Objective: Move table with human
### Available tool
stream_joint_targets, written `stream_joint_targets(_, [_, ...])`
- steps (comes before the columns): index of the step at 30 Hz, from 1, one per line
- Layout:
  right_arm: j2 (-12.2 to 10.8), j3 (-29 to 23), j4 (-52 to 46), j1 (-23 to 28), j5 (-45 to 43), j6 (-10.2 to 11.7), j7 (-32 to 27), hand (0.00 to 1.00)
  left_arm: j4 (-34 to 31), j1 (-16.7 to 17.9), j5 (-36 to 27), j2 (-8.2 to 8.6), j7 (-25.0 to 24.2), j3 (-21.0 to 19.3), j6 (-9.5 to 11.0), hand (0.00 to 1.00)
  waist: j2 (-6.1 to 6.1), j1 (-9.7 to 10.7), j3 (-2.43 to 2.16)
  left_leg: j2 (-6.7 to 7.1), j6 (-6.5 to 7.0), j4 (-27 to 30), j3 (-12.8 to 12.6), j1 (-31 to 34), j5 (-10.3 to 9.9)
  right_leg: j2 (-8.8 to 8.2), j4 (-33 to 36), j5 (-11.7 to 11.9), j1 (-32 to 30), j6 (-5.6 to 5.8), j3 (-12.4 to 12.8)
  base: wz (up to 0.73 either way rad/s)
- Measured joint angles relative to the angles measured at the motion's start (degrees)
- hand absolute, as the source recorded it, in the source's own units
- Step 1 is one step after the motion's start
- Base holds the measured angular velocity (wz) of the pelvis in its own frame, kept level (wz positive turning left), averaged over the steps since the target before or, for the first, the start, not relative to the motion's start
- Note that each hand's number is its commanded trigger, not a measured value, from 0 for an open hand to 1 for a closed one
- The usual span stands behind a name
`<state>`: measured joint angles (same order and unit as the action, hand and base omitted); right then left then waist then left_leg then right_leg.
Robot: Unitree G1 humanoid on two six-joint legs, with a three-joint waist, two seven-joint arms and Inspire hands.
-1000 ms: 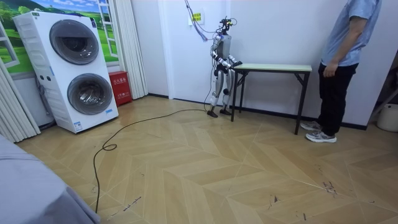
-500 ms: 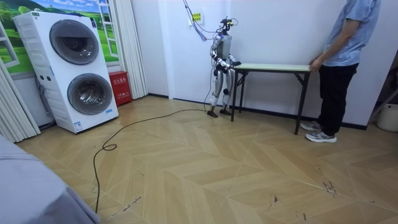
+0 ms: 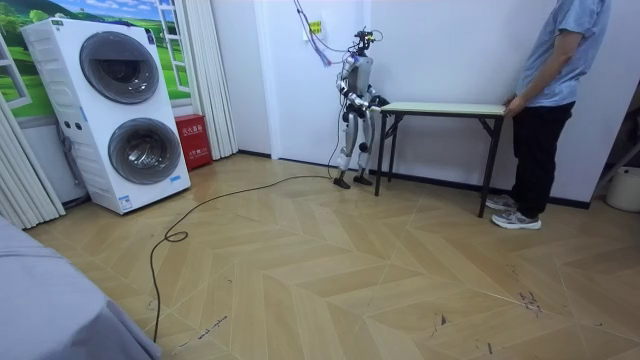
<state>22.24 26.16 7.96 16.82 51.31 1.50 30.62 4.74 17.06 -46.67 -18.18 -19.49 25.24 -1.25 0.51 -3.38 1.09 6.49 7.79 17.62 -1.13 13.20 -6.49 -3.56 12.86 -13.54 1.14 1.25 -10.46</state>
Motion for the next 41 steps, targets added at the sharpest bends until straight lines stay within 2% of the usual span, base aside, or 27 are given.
stream_joint_targets(3, [1.9,0.1,0.0,0.1,-3.4,0.0,1.7,0.00,0.3,-0.1,2.5,-2.38,-1.8,1.2,0.6,0.00,0.11,0.0,-0.12,-0.01,-0.02,-0.2,0.0,-1.0,0.0,-0.03,-0.1,0.0,1.1,0.01,-0.8,-0.01])
stream_joint_targets(6, [2.6,-0.1,0.1,0.1,-4.6,-0.1,2.4,0.00,0.8,-0.1,3.4,-3.70,-3.5,1.4,0.6,0.00,0.04,0.0,-0.12,-0.05,-0.14,-0.3,0.1,-1.8,-0.1,0.02,-0.2,0.0,1.9,0.04,-1.1,0.00])
stream_joint_targets(10, [3.2,0.0,0.7,0.1,-4.5,-0.4,4.3,0.00,3.1,-0.6,3.4,-3.99,-5.3,1.6,0.7,0.00,-0.23,-0.1,-0.06,-0.10,-0.38,-0.4,0.5,-1.8,-0.2,0.20,-0.2,0.0,2.0,0.04,-1.1,0.00])
stream_joint_targets(14, [3.1,1.4,4.3,0.2,-4.6,-0.8,7.6,0.00,8.5,-1.0,3.6,-4.01,-6.2,2.3,0.7,0.00,-0.69,0.0,-0.29,0.01,-0.69,-0.2,1.4,-1.7,-0.2,0.35,0.1,0.0,2.0,0.04,-1.4,0.01])
stream_joint_targets(15, [2.8,1.5,5.5,0.2,-4.6,-1.6,7.6,0.00,9.3,-0.9,3.7,-4.00,-6.2,2.3,0.7,0.00,-0.97,0.1,-0.31,0.17,-0.77,-0.2,1.9,-1.8,-0.1,0.38,0.2,0.0,1.9,0.03,-1.6,0.00])
stream_joint_targets(17, [2.4,1.5,8.2,0.6,-5.4,-1.7,7.4,0.00,11.2,-0.6,4.6,-3.87,-6.0,2.4,0.9,0.00,-1.36,0.1,-0.53,0.31,-0.81,-0.4,2.2,-2.0,0.0,0.40,0.0,0.0,2.2,0.03,-1.9,0.02])
stream_joint_targets(20, [1.6,1.4,15.2,0.9,-6.7,-1.7,5.0,0.00,16.1,-0.2,4.8,-3.74,-4.5,2.4,0.9,0.00,-1.82,0.2,-0.39,0.30,-0.86,-0.5,2.3,-3.0,0.0,0.45,-0.2,0.0,3.4,0.02,-2.5,0.01])
stream_joint_targets(22, [0.7,1.0,20.0,0.9,-7.4,-1.6,2.5,0.00,19.1,-0.1,4.7,-3.09,-3.0,2.3,1.3,0.00,-1.81,0.3,-0.31,0.31,-0.92,-0.5,2.4,-2.9,0.0,0.49,-0.3,0.0,3.5,0.01,-2.5,0.06])
stream_joint_targets(25, [-2.3,-2.4,27.1,1.1,-7.2,-0.9,-2.1,0.00,24.6,-0.1,3.4,-1.47,-1.2,1.0,3.9,0.00,-1.52,0.4,-0.31,0.46,-1.02,-0.7,3.1,-3.0,0.2,0.68,-0.7,0.1,3.6,-0.21,-2.6,0.00])
stream_joint_targets(27, [-3.3,-3.5,33.0,0.0,-6.8,0.4,-6.4,0.00,29.1,-0.3,1.6,0.58,0.4,-0.8,5.8,0.00,-1.32,0.3,-0.49,0.51,-0.91,-1.6,3.2,-3.9,0.6,0.70,-1.2,0.5,4.2,-0.32,-2.5,-0.07])
stream_joint_targets(28, [-3.7,-3.9,34.7,-0.2,-6.7,0.4,-7.4,0.00,30.3,-0.5,1.1,1.10,0.9,-1.2,6.2,0.00,-1.30,0.3,-0.58,0.55,-1.06,-2.0,3.2,-4.3,0.8,0.66,-1.2,0.5,4.4,-0.33,-2.5,-0.06])
stream_joint_targets(29, [-4.5,-4.7,38.1,-0.1,-6.4,0.4,-9.7,0.00,32.7,-0.6,1.0,2.30,1.9,-2.5,7.1,0.00,-1.44,0.3,-0.45,0.62,-1.21,-2.7,3.2,-5.2,1.1,0.58,-1.2,0.5,5.0,-0.33,-2.5,-0.04])
stream_joint_targets(30, [-5.1,-5.2,40.8,-0.2,-5.8,0.4,-11.4,0.00,35.2,-0.8,-0.1,3.15,3.0,-3.0,8.0,0.00,-1.42,0.2,-0.57,0.62,-1.41,-3.3,3.2,-5.9,1.3,0.56,-1.2,0.5,5.3,-0.33,-2.3,-0.04])
stream_joint_targets(32, [-5.9,-5.5,44.2,-0.1,-5.5,0.4,-13.7,0.00,39.5,-1.1,-1.1,4.17,4.5,-4.3,8.8,0.00,-1.17,0.1,-0.67,0.61,-1.61,-4.0,3.1,-6.7,1.4,0.58,-1.4,0.5,5.8,-0.33,-2.3,-0.15])
stream_joint_targets(35, [-8.6,-9.2,49.3,-0.1,-5.3,0.4,-17.2,0.00,46.0,0.0,-1.1,5.35,7.5,-6.2,8.7,0.00,-1.05,0.3,-0.82,0.49,-1.80,-4.1,3.0,-6.5,1.5,0.74,-2.7,0.5,5.6,-0.81,-2.4,-0.13])
stream_joint_targets(36, [-9.7,-10.8,51.1,0.0,-4.5,0.4,-18.0,0.00,47.8,0.4,-1.1,6.09,8.4,-7.8,8.7,0.00,-1.12,0.2,-0.87,0.53,-1.87,-4.2,2.8,-6.4,1.6,0.64,-3.2,0.2,5.6,-1.21,-2.4,-0.04])
stream_joint_targets(38, [-11.5,-13.6,53.0,0.1,-3.9,0.4,-19.1,0.00,51.0,0.7,-1.1,7.19,9.7,-10.3,8.7,0.00,-1.24,0.2,-0.86,0.41,-1.83,-4.0,1.9,-6.7,1.5,0.56,-3.2,0.0,5.8,-1.30,-2.4,-0.03])
stream_joint_targets(40, [-12.5,-14.7,54.8,-0.6,-3.8,0.3,-20.2,0.00,52.8,-0.2,-1.0,8.39,11.2,-12.9,8.8,0.00,-1.42,0.3,-0.98,0.41,-1.57,-4.0,1.6,-7.0,1.6,0.53,-3.3,0.0,6.1,-1.24,-2.0,-0.08])
stream_joint_targets(41, [-12.9,-15.1,55.3,-0.7,-3.9,0.3,-20.7,0.00,53.8,-0.6,-0.3,8.95,12.5,-14.2,8.8,0.00,-1.35,0.0,-0.89,0.41,-1.60,-4.2,1.6,-7.5,1.5,0.55,-3.4,-0.1,6.4,-1.20,-1.2,-0.10])
